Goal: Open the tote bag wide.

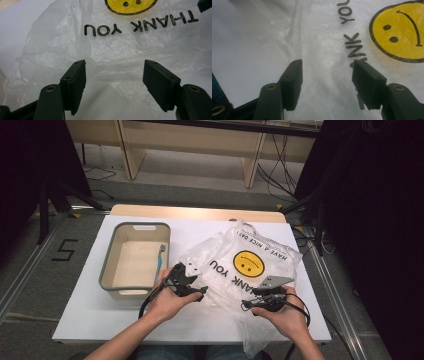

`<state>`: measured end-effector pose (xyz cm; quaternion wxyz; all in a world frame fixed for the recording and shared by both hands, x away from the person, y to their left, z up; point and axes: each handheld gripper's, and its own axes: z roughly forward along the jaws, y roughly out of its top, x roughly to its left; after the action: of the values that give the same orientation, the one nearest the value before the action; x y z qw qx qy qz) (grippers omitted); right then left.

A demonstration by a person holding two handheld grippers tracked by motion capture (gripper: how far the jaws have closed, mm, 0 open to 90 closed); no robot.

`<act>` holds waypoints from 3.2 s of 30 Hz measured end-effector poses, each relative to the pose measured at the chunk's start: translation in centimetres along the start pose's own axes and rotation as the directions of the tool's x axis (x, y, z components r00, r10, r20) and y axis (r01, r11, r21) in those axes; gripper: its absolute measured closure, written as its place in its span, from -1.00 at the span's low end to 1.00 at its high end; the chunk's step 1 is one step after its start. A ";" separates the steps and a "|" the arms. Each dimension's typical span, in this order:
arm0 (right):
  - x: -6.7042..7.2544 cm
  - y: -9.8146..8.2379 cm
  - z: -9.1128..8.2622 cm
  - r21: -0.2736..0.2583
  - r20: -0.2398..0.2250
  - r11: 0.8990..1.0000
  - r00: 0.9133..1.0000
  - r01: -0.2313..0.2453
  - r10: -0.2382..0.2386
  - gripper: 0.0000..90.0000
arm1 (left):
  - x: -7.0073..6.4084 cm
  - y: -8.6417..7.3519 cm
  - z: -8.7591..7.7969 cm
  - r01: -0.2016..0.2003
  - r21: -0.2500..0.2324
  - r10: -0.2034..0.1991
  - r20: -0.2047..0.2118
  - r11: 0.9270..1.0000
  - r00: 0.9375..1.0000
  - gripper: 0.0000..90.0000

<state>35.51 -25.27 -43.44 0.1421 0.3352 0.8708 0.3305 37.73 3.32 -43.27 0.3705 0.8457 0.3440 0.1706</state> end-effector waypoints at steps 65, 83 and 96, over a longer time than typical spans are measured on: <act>0.4 2.3 4.4 0.034 0.014 0.999 0.999 -0.037 0.037 1.00 | -2.6 -2.7 4.8 -0.034 0.101 0.026 0.085 0.994 0.996 0.90; -0.4 4.9 0.8 -0.209 0.125 0.974 0.986 -0.086 0.113 1.00 | -3.0 -2.7 4.8 -0.047 0.098 0.041 0.065 0.994 0.997 0.98; -0.7 6.3 -0.5 -0.300 0.165 0.951 0.978 -0.074 0.128 1.00 | -3.1 -2.8 4.8 -0.056 0.096 0.050 0.062 0.994 0.997 0.98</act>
<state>38.84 -22.46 -38.77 0.2518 0.3836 0.7774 0.4302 36.91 0.03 -48.64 0.3344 0.8762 0.3183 0.1382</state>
